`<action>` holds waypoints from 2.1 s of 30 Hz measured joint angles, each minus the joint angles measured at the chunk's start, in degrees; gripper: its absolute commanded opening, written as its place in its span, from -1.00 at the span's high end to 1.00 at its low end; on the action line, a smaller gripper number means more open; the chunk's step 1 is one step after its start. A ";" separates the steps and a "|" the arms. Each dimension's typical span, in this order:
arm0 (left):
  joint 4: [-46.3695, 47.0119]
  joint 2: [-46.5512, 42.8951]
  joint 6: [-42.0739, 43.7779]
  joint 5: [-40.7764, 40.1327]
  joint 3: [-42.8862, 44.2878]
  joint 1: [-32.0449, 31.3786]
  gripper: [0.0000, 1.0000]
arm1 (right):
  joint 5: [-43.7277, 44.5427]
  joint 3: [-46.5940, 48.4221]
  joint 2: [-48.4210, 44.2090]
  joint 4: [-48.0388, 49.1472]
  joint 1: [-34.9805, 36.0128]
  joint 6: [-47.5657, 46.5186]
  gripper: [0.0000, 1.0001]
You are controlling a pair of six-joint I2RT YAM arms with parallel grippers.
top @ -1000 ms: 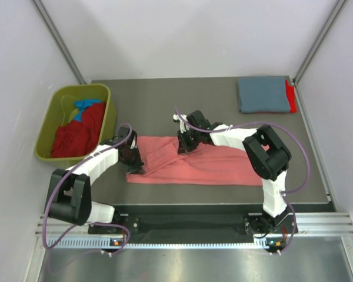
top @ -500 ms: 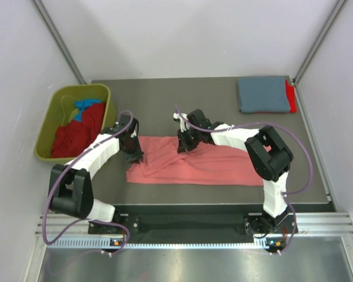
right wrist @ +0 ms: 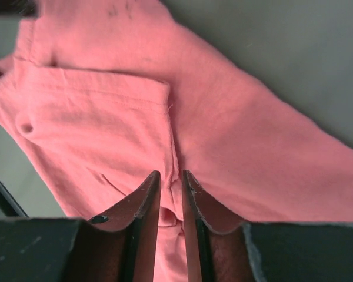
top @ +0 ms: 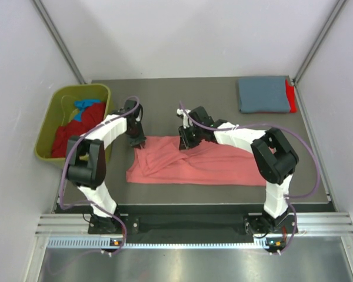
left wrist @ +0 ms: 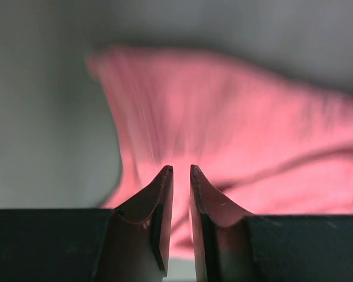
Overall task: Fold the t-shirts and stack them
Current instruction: Fold the tshirt
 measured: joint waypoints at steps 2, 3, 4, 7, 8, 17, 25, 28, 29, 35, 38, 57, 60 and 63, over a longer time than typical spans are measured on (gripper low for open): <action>0.46 3.21 0.48 -1.68 3.13 0.37 0.55 | 0.68 0.00 -1.25 0.00 -0.24 0.81 0.56; 0.68 4.68 0.79 -2.71 4.44 0.48 0.55 | 1.07 0.00 -1.92 0.00 -0.39 1.22 0.59; 0.61 6.01 0.96 -3.63 5.66 0.61 0.56 | 1.51 0.00 -2.60 0.00 -0.59 1.57 0.59; 0.17 9.84 1.27 -6.29 8.76 0.85 0.56 | 2.80 -0.07 -4.13 0.11 -1.33 2.60 0.62; 0.17 11.17 1.38 -6.97 9.64 0.90 0.57 | 3.48 -0.22 -4.79 0.22 -1.66 3.15 0.63; -4.52 17.07 1.49 -9.14 16.59 0.92 0.59 | 6.93 -5.42 -10.12 0.63 -6.01 5.62 0.64; -11.26 22.21 2.03 -9.49 24.22 0.87 0.60 | 9.68 -8.41 -14.40 2.82 -9.55 7.89 0.63; -14.71 24.87 2.73 -9.51 28.37 0.87 0.60 | 10.08 -8.74 -15.08 3.52 -10.95 8.41 0.62; -15.54 25.53 2.95 -9.53 29.33 0.87 0.59 | 10.14 -8.70 -15.10 3.74 -11.30 8.37 0.63; -17.90 29.16 4.33 -9.46 36.48 1.05 0.56 | 10.73 -8.63 -15.10 3.19 -11.89 7.69 0.61; -14.10 29.07 4.57 -9.38 37.86 1.36 0.55 | 10.32 -8.63 -15.10 3.26 -11.89 7.37 0.56; -5.99 2.78 8.96 -3.21 20.17 4.50 0.24 | -1.42 19.87 6.62 -0.76 -4.39 -2.73 0.26; -5.88 7.48 10.78 -2.75 21.16 5.03 0.26 | -1.73 19.54 6.49 -0.70 -3.21 -2.73 0.26; -5.88 12.07 12.52 -2.16 22.56 5.01 0.28 | -1.81 17.40 5.51 -0.17 -2.86 -2.73 0.26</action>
